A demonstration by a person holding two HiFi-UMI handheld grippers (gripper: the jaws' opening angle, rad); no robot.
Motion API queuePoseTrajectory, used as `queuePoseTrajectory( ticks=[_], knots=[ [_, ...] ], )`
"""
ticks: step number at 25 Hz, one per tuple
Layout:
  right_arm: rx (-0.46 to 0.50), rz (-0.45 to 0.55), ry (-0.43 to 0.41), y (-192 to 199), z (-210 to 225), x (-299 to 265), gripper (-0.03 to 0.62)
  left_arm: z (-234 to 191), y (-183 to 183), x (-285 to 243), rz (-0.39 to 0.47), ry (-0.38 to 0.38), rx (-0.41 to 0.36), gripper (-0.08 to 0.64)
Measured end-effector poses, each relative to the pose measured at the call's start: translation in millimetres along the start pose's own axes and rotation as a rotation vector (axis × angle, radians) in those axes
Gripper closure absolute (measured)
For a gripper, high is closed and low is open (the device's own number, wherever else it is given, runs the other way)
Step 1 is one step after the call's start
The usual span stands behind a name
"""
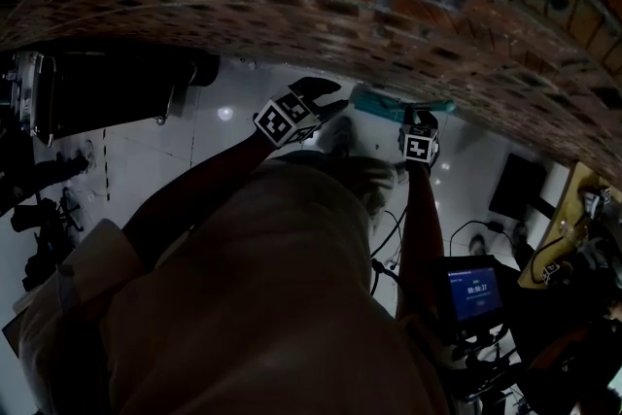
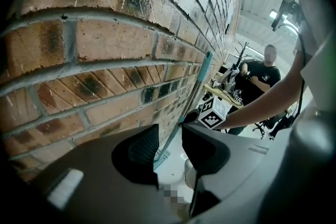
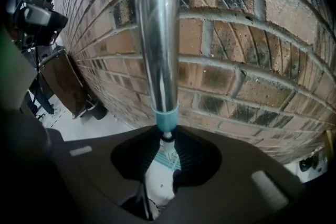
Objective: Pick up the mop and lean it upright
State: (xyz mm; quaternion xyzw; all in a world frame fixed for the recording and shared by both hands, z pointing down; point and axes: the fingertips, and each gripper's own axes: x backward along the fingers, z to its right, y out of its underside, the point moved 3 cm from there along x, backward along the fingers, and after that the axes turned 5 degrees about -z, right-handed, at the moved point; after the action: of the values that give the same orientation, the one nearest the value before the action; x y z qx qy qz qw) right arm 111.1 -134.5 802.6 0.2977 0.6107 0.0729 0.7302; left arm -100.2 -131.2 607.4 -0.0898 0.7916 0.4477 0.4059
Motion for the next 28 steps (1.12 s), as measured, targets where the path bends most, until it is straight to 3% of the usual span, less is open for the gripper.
queuePoseTrajectory(
  ticks=[28],
  knots=[
    [0.002,-0.054,-0.006,13.1,-0.2,-35.3,0.502,-6.2,5.9,-0.1,0.0,-0.03,-0.009,0.402]
  ],
)
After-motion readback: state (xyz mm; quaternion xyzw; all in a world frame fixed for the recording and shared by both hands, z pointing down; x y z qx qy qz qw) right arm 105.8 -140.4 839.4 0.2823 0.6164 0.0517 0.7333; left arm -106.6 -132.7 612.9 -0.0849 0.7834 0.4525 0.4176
